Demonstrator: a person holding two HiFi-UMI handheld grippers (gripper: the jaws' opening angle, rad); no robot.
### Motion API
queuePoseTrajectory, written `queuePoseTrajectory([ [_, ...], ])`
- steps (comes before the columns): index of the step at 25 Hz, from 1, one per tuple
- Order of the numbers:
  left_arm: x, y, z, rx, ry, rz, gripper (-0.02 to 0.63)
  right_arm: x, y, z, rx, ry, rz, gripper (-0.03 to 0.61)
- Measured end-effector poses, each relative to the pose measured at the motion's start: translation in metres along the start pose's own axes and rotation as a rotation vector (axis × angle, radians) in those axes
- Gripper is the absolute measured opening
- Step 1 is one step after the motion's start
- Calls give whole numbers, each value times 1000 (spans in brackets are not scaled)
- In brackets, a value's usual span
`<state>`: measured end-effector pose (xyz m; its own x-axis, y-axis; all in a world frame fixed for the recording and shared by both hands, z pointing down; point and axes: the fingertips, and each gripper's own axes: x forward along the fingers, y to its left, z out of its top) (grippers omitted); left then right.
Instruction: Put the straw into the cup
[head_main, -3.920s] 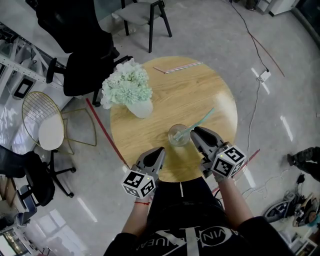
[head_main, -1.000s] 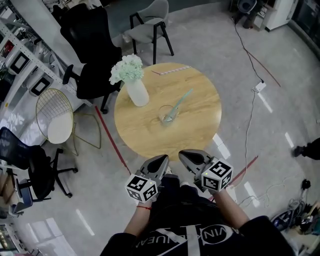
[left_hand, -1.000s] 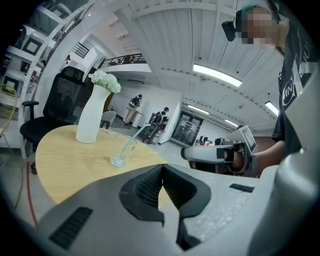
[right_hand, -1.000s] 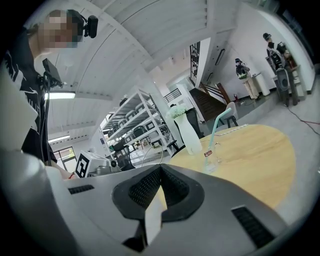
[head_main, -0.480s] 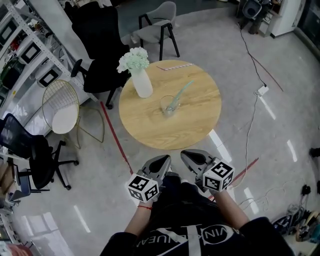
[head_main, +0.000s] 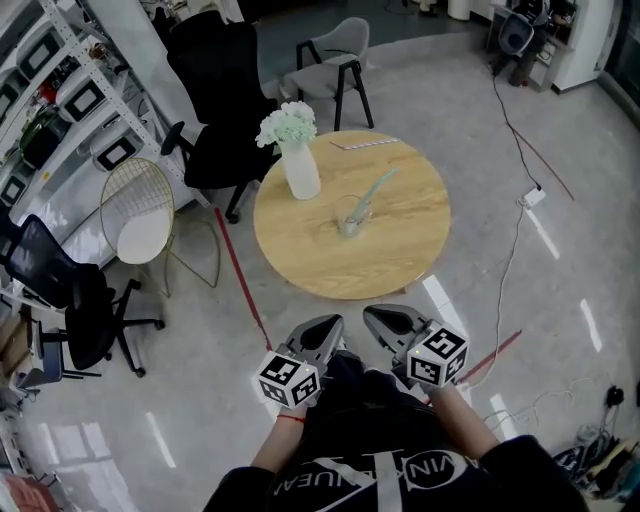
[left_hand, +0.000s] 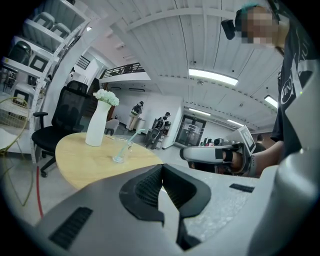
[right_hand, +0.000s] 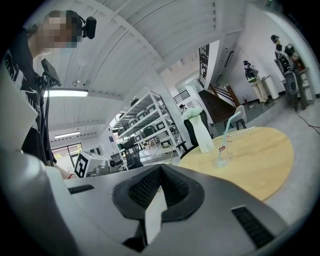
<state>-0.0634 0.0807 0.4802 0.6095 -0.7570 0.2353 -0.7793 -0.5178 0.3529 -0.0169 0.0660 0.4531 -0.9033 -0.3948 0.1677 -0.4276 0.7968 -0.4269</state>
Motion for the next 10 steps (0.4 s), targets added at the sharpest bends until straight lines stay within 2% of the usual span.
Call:
queuePoseTrajectory([
  [10,-1,2,3,13,-9,-7,6,9,5,-1,-17,15,21,3],
])
